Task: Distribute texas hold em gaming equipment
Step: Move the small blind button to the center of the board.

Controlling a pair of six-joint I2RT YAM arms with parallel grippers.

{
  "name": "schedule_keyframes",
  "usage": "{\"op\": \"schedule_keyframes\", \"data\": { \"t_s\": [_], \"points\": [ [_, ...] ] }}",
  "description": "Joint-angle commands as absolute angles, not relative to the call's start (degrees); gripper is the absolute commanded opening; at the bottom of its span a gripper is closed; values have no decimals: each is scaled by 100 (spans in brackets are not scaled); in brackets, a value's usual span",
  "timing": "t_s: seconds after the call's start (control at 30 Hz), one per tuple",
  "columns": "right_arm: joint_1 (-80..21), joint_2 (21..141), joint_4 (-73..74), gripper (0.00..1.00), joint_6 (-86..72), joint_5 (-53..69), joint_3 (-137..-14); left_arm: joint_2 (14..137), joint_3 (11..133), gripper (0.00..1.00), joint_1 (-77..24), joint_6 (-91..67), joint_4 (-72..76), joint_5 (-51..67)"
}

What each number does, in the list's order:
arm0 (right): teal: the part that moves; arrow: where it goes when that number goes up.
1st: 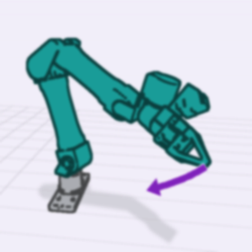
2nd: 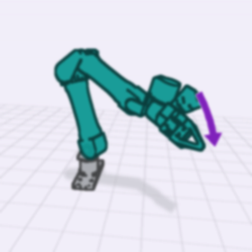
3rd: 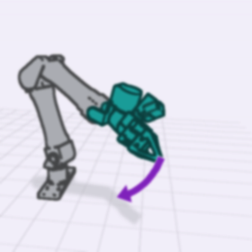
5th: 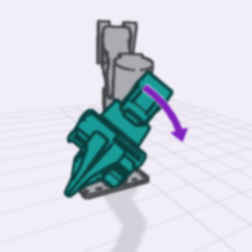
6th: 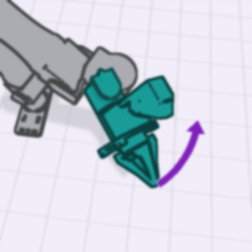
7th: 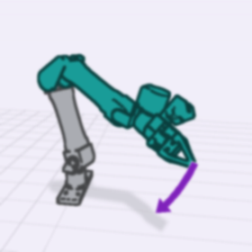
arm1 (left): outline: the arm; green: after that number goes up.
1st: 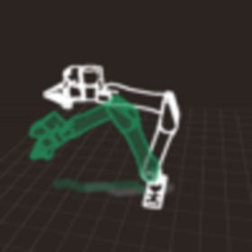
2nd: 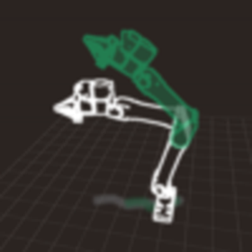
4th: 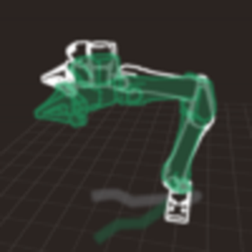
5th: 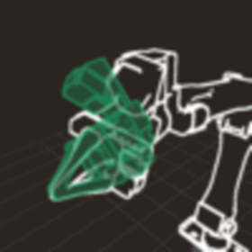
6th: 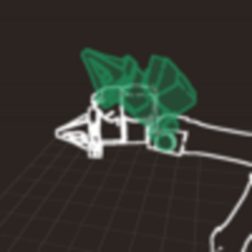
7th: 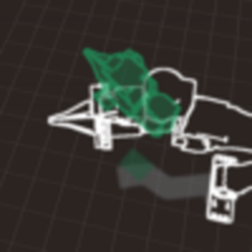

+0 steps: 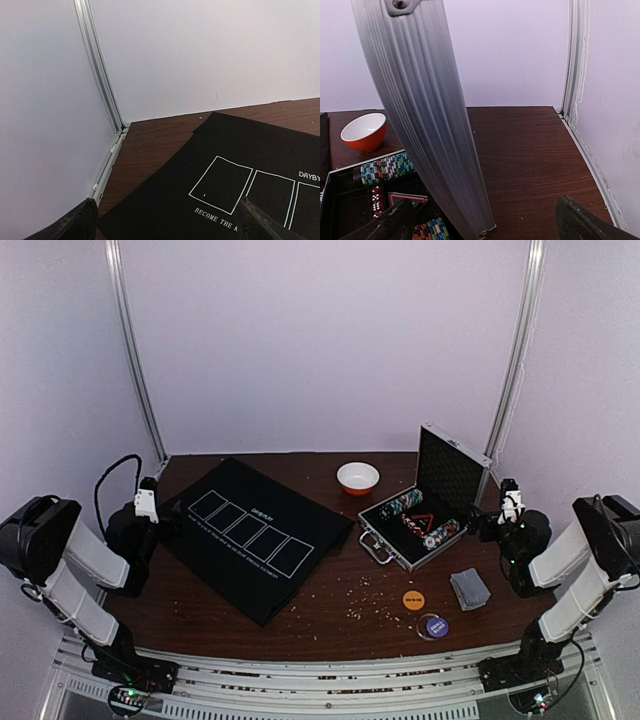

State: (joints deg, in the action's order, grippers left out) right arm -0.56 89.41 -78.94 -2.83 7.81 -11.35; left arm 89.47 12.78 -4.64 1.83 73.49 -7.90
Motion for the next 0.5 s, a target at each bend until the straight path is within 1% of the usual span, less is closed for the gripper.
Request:
{"op": "schedule_keyframes", "data": {
  "t_s": [0.0, 0.07, 0.1, 0.17, 0.23, 0.3, 0.33, 0.47],
  "points": [
    [-46, 8934, -7921, 100, -291, 681, -1192, 8960, 1344, 98, -418, 242, 7680, -789],
    [-45, 8878, -8118, 100, -293, 728, -1083, 8767, 1332, 98, -426, 104, 7591, -1191],
    [-44, 8768, -8232, 100, -318, 691, -960, 8535, 1369, 98, -428, -68, 7262, -1566],
    [-36, 8292, -8335, 100, -467, 315, -719, 8077, 1538, 98, -428, -367, 6493, -2313],
    [-27, 7737, -8182, 100, -592, -70, -545, 7805, 1756, 98, -470, -434, 6036, -2874],
    [-27, 7106, -7600, 100, -755, -303, -578, 7575, 1980, 98, -598, -880, 5542, -3446],
    [-25, 6758, -7009, 100, -890, -395, -656, 7402, 2093, 98, -613, -1217, 5159, -3489],
    [-10, 5591, -5061, 100, -1302, -520, -1251, 6868, 2757, 98, -824, -2394, 3835, -2870]
  ]
}}
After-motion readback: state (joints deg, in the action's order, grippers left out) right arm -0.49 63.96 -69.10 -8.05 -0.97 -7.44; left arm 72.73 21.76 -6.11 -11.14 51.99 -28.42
